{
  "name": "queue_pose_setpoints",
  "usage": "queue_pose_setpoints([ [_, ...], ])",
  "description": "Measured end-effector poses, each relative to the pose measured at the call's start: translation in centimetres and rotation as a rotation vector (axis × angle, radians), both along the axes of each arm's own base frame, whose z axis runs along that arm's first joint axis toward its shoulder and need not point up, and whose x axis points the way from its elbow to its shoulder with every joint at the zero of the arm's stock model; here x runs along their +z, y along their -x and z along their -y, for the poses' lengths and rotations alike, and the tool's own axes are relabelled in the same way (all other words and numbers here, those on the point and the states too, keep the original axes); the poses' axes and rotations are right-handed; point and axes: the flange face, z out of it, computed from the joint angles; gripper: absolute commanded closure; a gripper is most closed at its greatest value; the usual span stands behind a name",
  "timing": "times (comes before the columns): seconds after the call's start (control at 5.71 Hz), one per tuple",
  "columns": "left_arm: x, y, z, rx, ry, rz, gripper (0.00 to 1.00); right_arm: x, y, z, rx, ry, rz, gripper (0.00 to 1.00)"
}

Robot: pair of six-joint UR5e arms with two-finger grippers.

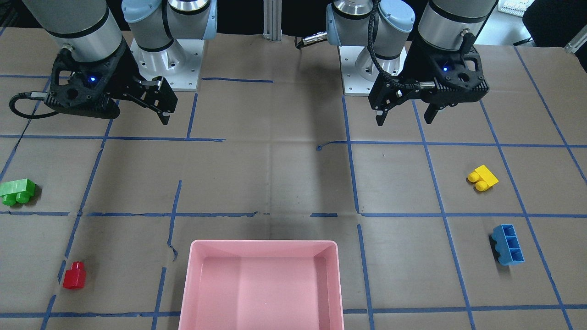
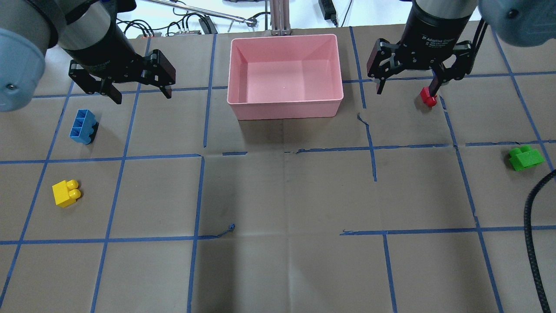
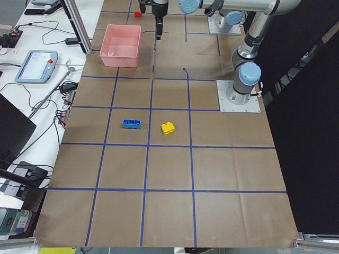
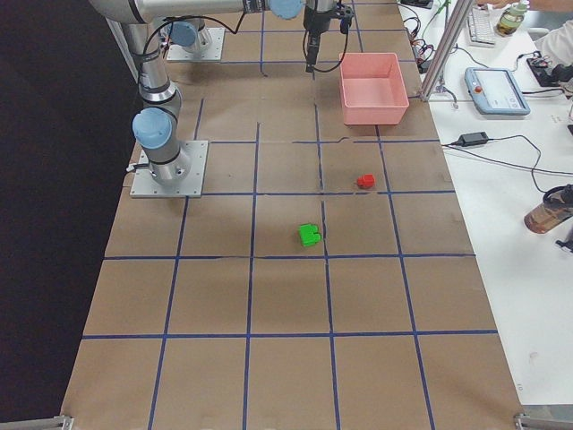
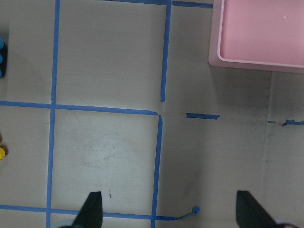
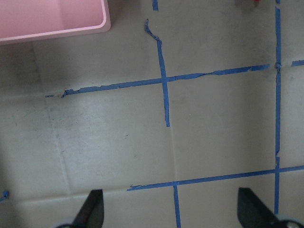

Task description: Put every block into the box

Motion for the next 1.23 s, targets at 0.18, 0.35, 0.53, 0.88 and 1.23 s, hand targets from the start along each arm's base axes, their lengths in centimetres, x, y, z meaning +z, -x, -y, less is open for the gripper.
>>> queue_pose_setpoints([
  [0.18,0.1,0.0,-0.2,0.001,-0.003,0.002,0.0,-0.1,0.0,0.0,0.0,-0.001,0.001,0.0],
  [0.35,0.1,-0.2,-0.4,0.003,-0.011,0.005,0.01,-0.1,0.0,-0.1,0.001,-0.002,0.001,0.0],
  [0.53,0.2,-0.4,-0.7,0.006,-0.02,0.014,0.01,-0.1,0.0,-0.1,0.0,-0.002,0.002,0.0],
  [0.88,0.4,-1.2,-1.2,0.018,-0.041,0.04,0.0,-0.2,0.0,-0.1,0.0,-0.003,0.002,0.0],
  [1.23,-0.3,-6.3,-0.9,0.114,-0.108,0.085,0.0,-0.3,0.2,0.2,0.003,-0.004,0.0,0.0],
])
